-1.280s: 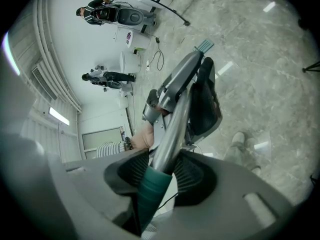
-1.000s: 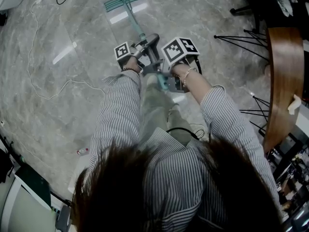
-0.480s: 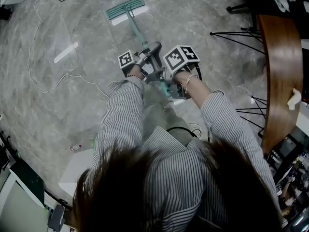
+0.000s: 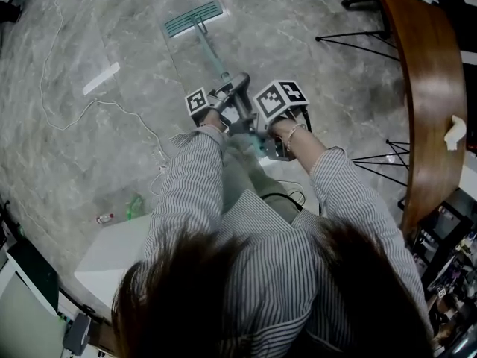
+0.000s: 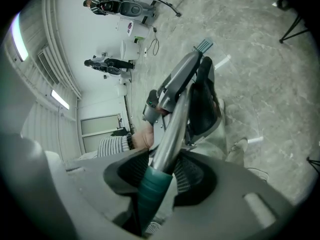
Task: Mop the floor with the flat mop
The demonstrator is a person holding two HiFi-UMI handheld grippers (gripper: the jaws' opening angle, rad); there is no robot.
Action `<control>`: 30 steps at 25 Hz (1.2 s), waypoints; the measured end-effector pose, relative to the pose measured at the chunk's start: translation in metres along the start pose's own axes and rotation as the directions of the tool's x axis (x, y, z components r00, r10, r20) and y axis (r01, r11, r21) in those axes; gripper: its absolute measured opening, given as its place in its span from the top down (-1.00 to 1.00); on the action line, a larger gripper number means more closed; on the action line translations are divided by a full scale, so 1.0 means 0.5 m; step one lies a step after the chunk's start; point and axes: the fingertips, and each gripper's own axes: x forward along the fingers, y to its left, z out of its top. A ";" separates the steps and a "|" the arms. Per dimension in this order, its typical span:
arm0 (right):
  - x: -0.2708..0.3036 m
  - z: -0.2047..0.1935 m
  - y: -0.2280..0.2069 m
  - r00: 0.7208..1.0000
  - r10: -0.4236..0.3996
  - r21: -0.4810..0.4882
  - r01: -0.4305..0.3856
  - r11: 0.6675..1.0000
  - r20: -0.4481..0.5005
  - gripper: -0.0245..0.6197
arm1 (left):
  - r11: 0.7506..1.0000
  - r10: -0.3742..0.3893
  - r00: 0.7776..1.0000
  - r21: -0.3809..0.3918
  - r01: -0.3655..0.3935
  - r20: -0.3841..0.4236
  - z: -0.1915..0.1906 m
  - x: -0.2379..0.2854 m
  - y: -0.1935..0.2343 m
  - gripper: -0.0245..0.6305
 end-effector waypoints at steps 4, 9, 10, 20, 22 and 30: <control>-0.004 -0.085 -0.035 1.000 0.004 -0.001 -0.004 1.000 -0.007 0.46 | 1.000 -0.005 1.000 0.002 0.005 0.004 -0.076 -0.029 0.038 0.73; -0.002 -0.194 -0.076 0.999 0.032 0.030 -0.032 0.999 -0.022 0.46 | 1.000 -0.001 1.000 -0.013 0.001 0.009 -0.170 -0.077 0.091 0.75; -0.003 -0.212 -0.081 0.999 0.038 0.033 -0.037 0.999 -0.026 0.46 | 1.000 -0.005 1.000 -0.018 0.006 0.014 -0.186 -0.084 0.097 0.75; -0.012 -0.315 -0.070 0.997 0.074 0.046 -0.073 0.996 -0.013 0.47 | 0.997 0.009 1.000 -0.075 -0.007 0.020 -0.282 -0.135 0.108 0.78; -0.010 -0.335 -0.064 0.997 0.075 0.055 -0.075 0.996 -0.011 0.47 | 0.996 0.007 1.000 -0.092 -0.005 0.019 -0.300 -0.148 0.103 0.78; 0.024 -0.373 -0.039 0.990 0.129 0.098 -0.133 0.986 0.051 0.47 | 0.990 0.070 0.997 -0.117 -0.073 -0.030 -0.328 -0.201 0.114 0.81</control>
